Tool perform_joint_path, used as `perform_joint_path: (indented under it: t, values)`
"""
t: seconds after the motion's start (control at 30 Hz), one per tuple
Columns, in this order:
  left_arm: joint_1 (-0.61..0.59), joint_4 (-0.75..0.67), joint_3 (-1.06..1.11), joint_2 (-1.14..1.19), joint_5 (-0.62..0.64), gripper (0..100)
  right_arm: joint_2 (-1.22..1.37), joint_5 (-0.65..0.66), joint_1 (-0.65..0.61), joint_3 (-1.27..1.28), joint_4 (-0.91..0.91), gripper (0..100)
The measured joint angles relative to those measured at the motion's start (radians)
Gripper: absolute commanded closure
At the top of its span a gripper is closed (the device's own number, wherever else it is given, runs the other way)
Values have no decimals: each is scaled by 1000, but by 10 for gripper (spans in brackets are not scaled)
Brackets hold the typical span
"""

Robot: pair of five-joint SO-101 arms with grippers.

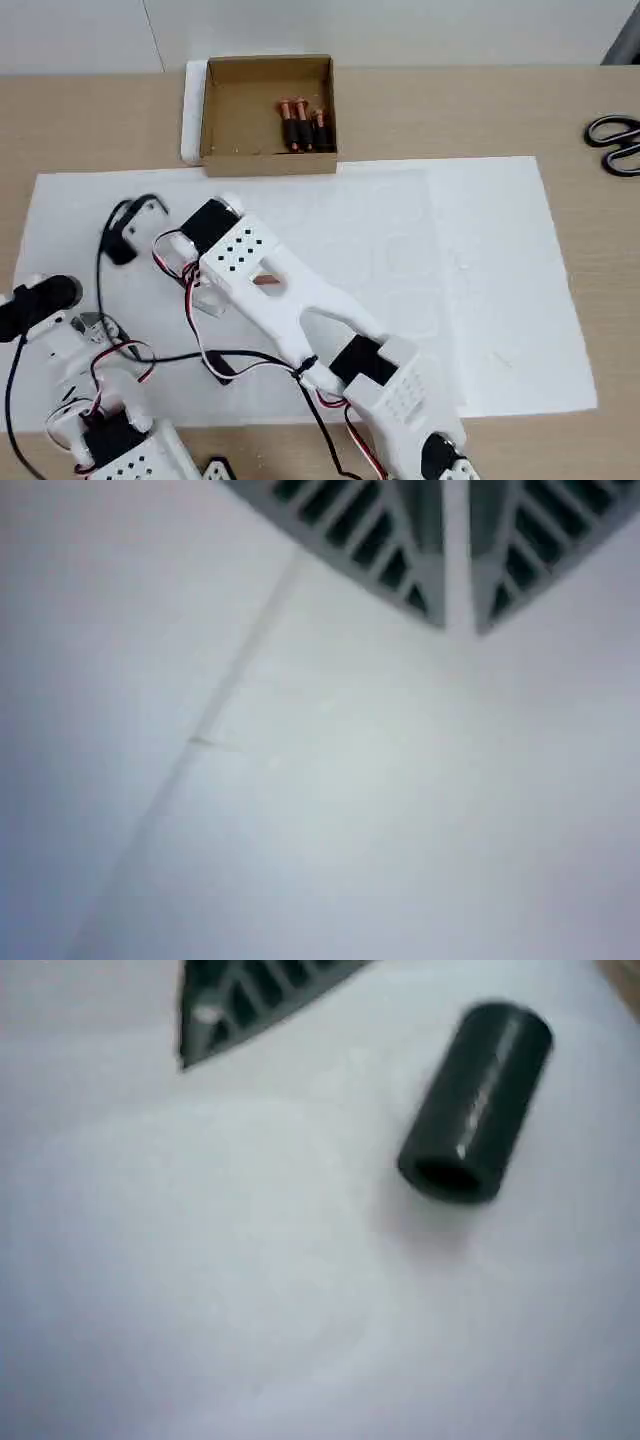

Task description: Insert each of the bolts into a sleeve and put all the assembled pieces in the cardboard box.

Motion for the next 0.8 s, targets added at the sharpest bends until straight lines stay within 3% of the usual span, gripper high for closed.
perform_joint_path:
  t: [0.13, 0.3, 0.47, 0.8]
  values:
    - [-115, 0, 0, 0, -11, 992, 0, -230, 0, 0, 5, 742]
    - [-292, 0, 0, 0, -199, 992, 0, -397, -31, 0, 26, 742]
    - [-427, 0, 0, 0, -318, 992, 0, -427, -138, 0, 34, 742]
    - [-562, 0, 0, 0, -334, 992, 0, -427, -203, 0, 43, 742]
